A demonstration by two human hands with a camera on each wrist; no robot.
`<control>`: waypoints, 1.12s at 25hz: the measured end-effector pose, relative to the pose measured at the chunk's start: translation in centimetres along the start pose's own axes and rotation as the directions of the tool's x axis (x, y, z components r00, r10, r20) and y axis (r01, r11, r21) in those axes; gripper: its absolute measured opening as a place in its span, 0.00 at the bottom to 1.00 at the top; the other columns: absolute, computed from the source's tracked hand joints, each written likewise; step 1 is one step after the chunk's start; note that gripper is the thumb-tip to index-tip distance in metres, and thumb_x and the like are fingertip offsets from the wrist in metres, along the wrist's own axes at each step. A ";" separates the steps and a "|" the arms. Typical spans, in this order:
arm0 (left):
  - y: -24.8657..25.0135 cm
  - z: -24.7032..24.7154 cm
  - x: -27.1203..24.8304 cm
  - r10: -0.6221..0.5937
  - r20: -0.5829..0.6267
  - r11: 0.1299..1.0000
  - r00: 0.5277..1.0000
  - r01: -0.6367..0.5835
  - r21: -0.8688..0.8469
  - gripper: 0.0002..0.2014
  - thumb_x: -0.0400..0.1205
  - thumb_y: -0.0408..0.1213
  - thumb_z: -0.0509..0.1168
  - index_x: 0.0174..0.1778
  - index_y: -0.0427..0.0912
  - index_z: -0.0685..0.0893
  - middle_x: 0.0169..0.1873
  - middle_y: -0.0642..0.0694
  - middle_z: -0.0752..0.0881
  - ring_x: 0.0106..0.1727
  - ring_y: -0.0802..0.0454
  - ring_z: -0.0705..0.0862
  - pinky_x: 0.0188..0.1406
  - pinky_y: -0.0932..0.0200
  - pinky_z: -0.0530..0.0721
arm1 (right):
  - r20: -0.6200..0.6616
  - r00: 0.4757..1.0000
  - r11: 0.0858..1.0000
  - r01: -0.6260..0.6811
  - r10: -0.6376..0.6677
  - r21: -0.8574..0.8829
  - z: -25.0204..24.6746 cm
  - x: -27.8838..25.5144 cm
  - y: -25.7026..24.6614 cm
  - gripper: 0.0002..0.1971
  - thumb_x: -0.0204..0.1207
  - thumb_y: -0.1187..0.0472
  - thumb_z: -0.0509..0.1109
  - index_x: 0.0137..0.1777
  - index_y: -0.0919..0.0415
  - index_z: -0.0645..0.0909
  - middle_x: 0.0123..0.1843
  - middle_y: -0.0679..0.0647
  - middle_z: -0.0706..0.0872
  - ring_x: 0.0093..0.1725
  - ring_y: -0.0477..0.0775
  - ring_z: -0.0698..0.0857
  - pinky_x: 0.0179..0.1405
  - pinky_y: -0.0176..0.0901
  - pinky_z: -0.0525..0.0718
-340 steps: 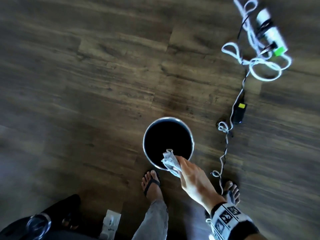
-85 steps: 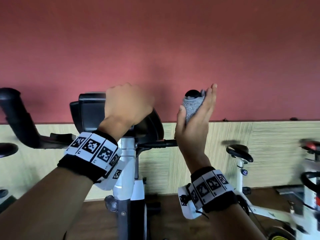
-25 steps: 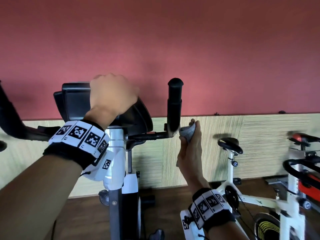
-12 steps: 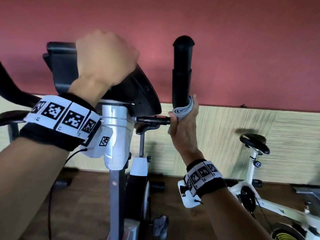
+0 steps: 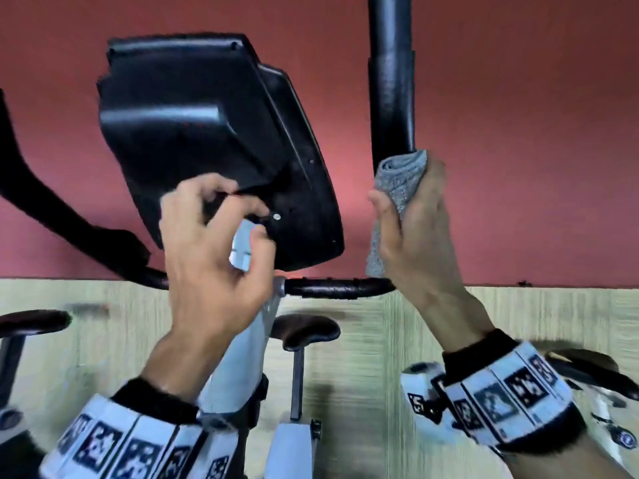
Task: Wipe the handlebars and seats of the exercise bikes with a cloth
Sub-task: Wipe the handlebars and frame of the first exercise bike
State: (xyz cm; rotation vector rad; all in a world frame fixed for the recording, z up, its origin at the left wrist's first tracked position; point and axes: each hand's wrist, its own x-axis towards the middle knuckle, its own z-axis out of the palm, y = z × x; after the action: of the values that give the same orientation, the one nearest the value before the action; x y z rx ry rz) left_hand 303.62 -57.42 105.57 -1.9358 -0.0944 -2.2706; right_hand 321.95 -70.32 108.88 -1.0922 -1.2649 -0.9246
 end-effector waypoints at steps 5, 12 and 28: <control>-4.0 4.8 -7.1 -0.387 0.234 0.895 0.892 0.303 0.327 0.35 0.77 0.56 0.65 0.80 0.48 0.69 0.77 0.32 0.65 0.75 0.33 0.66 0.71 0.35 0.69 | -0.062 0.987 0.988 0.144 -0.148 -0.062 0.3 0.6 1.2 0.26 0.89 0.52 0.64 0.79 0.65 0.62 0.66 0.60 0.81 0.60 0.57 0.82 0.60 0.45 0.79; -7.0 5.5 -8.6 -0.294 0.282 0.872 0.913 0.136 0.471 0.41 0.85 0.52 0.60 0.91 0.51 0.46 0.86 0.30 0.51 0.82 0.33 0.57 0.69 0.31 0.77 | -0.159 0.945 0.946 0.254 -0.287 -0.200 1.6 0.4 2.2 0.29 0.90 0.48 0.59 0.82 0.65 0.59 0.69 0.65 0.78 0.63 0.70 0.81 0.63 0.66 0.79; -7.2 5.4 -8.7 -0.263 0.269 0.882 0.927 0.117 0.457 0.40 0.87 0.55 0.55 0.90 0.55 0.38 0.88 0.34 0.46 0.85 0.37 0.53 0.73 0.38 0.75 | -0.383 0.728 0.790 0.354 -0.569 -0.500 5.0 1.0 4.5 0.40 0.83 0.62 0.68 0.86 0.76 0.50 0.87 0.74 0.61 0.86 0.70 0.65 0.81 0.61 0.73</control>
State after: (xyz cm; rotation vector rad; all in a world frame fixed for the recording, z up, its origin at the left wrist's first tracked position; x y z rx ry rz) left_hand 309.12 -48.85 98.21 -2.0884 -0.7964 -1.7934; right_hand 325.08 -64.30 109.27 -0.7251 -0.9190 -1.8069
